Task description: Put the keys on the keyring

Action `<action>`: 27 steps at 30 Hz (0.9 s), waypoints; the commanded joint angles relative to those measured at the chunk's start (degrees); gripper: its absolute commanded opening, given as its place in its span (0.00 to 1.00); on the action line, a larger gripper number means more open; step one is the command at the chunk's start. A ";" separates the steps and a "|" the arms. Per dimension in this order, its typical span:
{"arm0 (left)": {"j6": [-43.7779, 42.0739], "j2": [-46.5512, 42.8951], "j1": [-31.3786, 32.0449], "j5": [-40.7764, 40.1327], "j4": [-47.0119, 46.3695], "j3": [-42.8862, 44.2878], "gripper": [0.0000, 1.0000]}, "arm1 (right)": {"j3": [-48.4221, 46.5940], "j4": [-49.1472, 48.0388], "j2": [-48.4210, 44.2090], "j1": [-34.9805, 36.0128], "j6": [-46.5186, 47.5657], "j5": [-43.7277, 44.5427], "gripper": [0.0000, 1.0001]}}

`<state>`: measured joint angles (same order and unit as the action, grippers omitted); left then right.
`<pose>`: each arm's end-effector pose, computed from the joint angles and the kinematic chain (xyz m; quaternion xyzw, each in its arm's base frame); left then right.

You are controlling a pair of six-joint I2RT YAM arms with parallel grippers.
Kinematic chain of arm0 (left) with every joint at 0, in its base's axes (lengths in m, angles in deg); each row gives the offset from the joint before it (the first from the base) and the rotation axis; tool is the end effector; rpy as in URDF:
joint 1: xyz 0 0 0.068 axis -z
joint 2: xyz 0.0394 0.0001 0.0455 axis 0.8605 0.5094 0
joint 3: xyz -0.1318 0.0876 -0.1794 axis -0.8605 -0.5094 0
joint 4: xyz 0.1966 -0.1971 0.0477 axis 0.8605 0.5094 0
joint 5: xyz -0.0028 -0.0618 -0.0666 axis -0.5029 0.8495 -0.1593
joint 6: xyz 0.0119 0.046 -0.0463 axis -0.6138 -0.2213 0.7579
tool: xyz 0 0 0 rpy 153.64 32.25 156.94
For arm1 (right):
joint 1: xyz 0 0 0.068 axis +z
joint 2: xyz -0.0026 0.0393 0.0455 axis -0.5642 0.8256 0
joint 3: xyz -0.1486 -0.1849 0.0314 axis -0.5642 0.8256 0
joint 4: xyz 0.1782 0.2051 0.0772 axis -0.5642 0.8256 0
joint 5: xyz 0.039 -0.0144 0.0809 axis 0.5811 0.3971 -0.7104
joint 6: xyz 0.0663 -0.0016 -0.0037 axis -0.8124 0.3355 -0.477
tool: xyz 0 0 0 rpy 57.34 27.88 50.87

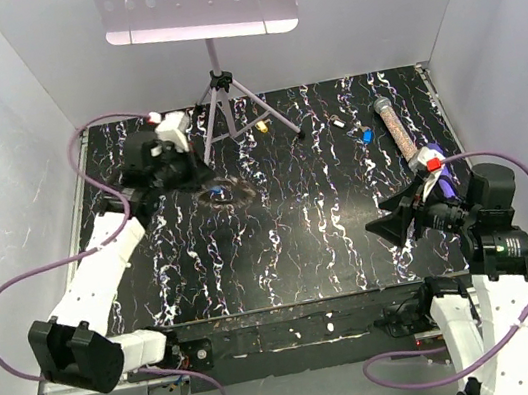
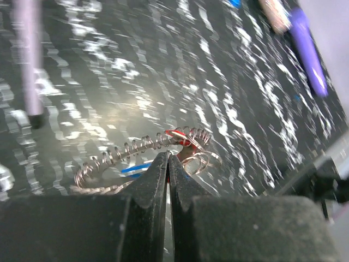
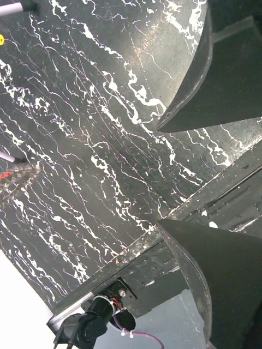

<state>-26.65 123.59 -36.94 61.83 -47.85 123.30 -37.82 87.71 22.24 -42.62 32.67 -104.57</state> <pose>0.2901 -0.1411 0.3105 0.1532 0.8549 -0.3054 0.3904 0.1502 0.0229 0.3263 -0.2659 0.7442 0.3276 0.5179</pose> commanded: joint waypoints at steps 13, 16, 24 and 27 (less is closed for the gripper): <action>-0.29 18.37 -29.37 -5.01 -8.46 13.22 0.00 | 5.55 -11.01 -1.02 -3.42 -4.83 -4.99 0.73; 0.06 23.73 -31.22 -5.98 -9.08 17.70 0.00 | 5.72 -11.45 -0.49 -3.59 -4.83 -5.43 0.73; -1.16 33.15 -32.28 -5.98 -8.99 23.17 0.00 | 6.17 -12.24 0.56 -5.00 -5.36 -5.87 0.73; -2.22 34.21 -32.37 -5.28 -8.99 22.29 0.00 | 6.17 -12.24 1.00 -5.35 -5.27 -6.40 0.72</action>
<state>-27.15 158.26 -69.29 55.52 -55.00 144.21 -31.94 77.59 22.55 -47.34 27.89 -109.24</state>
